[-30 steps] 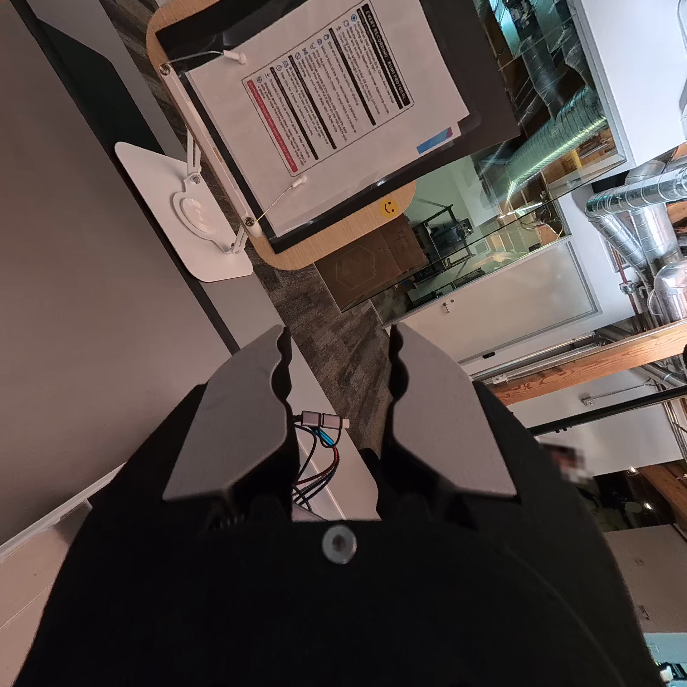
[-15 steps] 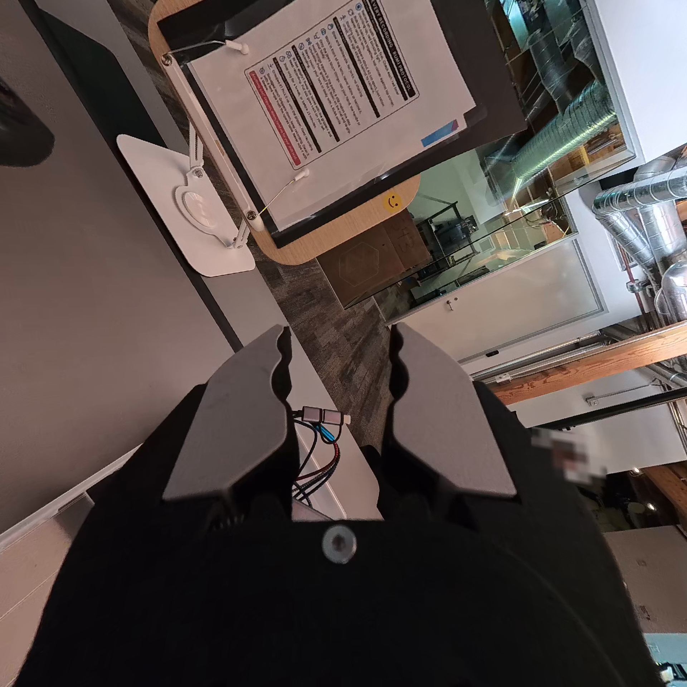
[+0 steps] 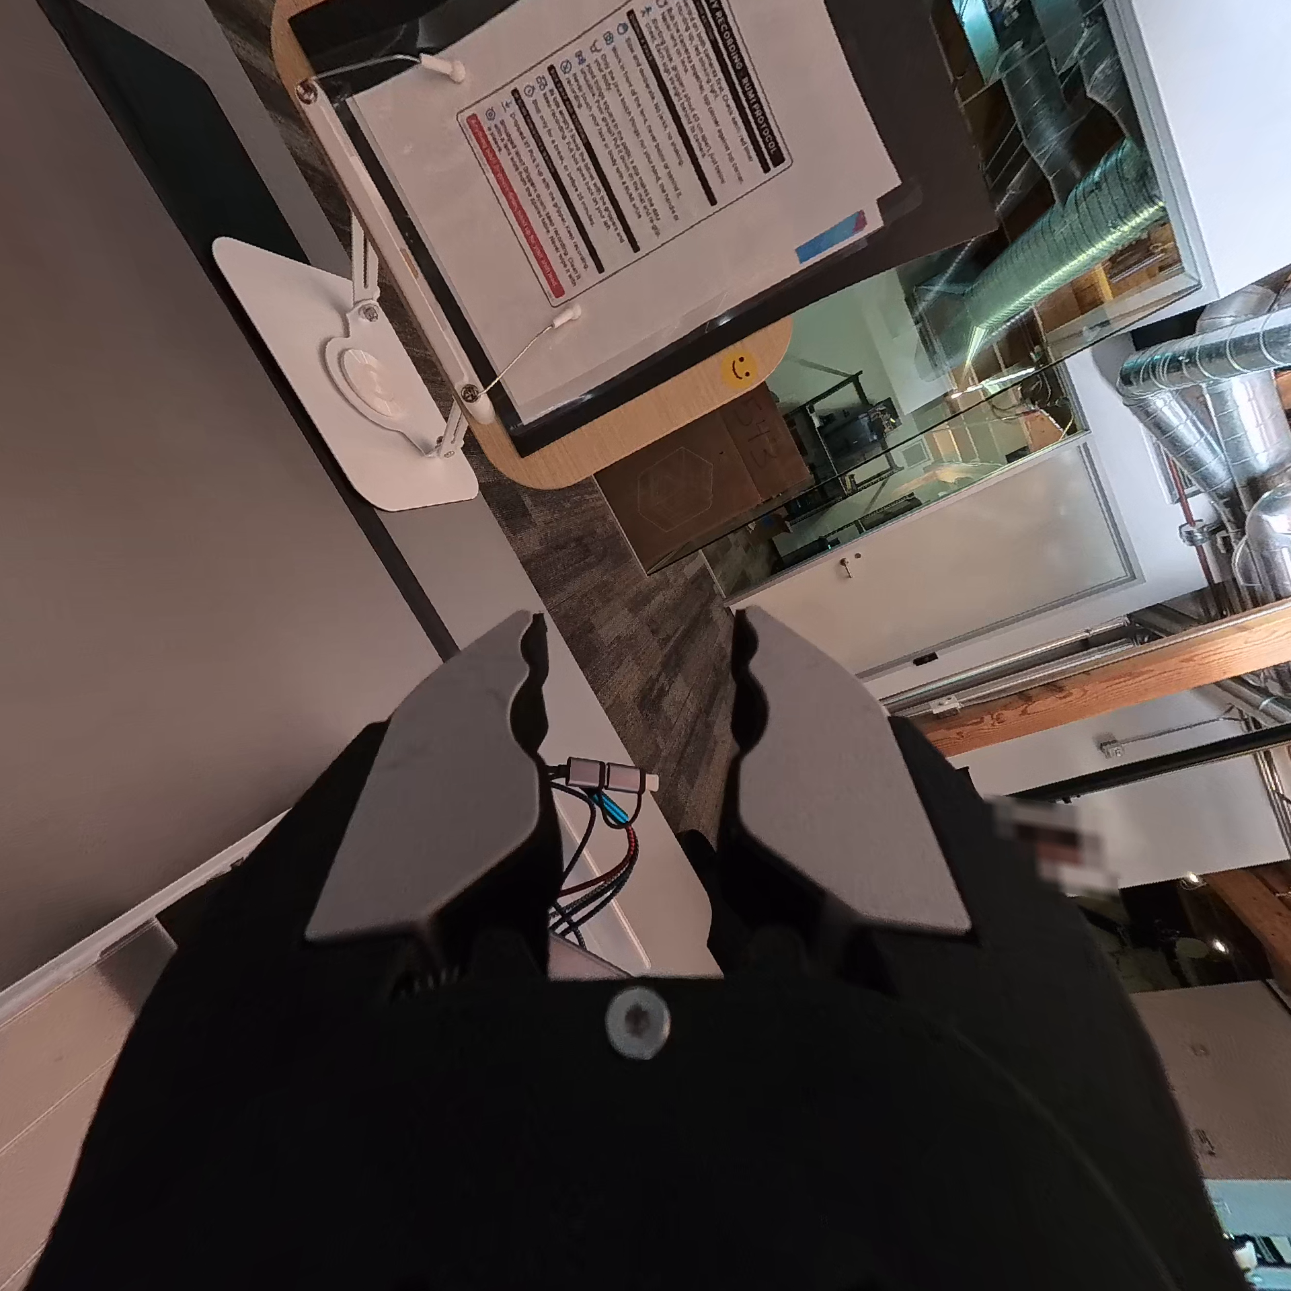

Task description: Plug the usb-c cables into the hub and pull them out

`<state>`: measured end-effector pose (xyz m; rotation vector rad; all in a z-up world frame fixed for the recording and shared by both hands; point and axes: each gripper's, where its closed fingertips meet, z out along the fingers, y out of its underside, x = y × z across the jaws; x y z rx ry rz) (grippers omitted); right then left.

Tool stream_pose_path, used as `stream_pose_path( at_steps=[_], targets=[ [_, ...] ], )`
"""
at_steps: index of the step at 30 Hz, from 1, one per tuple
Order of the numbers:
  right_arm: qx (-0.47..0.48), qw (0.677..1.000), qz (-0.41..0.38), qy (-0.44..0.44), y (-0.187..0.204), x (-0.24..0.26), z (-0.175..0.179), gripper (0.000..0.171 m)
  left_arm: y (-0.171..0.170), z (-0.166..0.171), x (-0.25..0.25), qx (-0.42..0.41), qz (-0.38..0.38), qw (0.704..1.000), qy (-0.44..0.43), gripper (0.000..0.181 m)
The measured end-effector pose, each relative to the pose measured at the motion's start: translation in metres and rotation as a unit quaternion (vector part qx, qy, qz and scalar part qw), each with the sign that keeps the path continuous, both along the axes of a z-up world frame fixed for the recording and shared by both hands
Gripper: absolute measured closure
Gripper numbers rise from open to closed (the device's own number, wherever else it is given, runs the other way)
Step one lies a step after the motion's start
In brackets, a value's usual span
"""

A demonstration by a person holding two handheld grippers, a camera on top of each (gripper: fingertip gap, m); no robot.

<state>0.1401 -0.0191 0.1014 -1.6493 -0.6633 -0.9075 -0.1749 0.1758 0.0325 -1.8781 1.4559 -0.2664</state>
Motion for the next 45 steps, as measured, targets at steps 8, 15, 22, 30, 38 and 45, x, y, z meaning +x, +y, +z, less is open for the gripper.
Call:
stream_pose_path(
  at_steps=[8, 15, 22, 30, 38, 45],
  targets=[
    [-0.020, 1.000, -0.008, 0.000, 0.003, 0.003, -0.010, 0.120, 0.037, -0.076, -0.177, -0.245, 0.272, 0.923, 0.117, 0.133],
    [-0.030, 0.999, -0.013, 0.005, 0.003, 0.006, -0.015, 0.119, 0.038, -0.135, -0.200, -0.384, 0.356, 0.837, 0.163, 0.122],
    [-0.037, 0.999, -0.020, 0.006, 0.003, 0.011, -0.018, 0.119, 0.051, -0.155, -0.192, -0.397, 0.387, 0.815, 0.167, 0.125],
    [-0.042, 0.999, -0.023, 0.009, 0.001, 0.014, -0.021, 0.119, 0.052, -0.174, -0.189, -0.411, 0.404, 0.793, 0.198, 0.129],
    [-0.053, 0.998, -0.024, 0.010, 0.001, 0.015, -0.025, 0.119, 0.054, -0.183, -0.186, -0.422, 0.411, 0.783, 0.200, 0.133],
    [-0.061, 0.998, -0.025, 0.010, 0.002, 0.015, -0.028, 0.119, 0.053, -0.182, -0.186, -0.438, 0.393, 0.783, 0.201, 0.138]
  ],
)
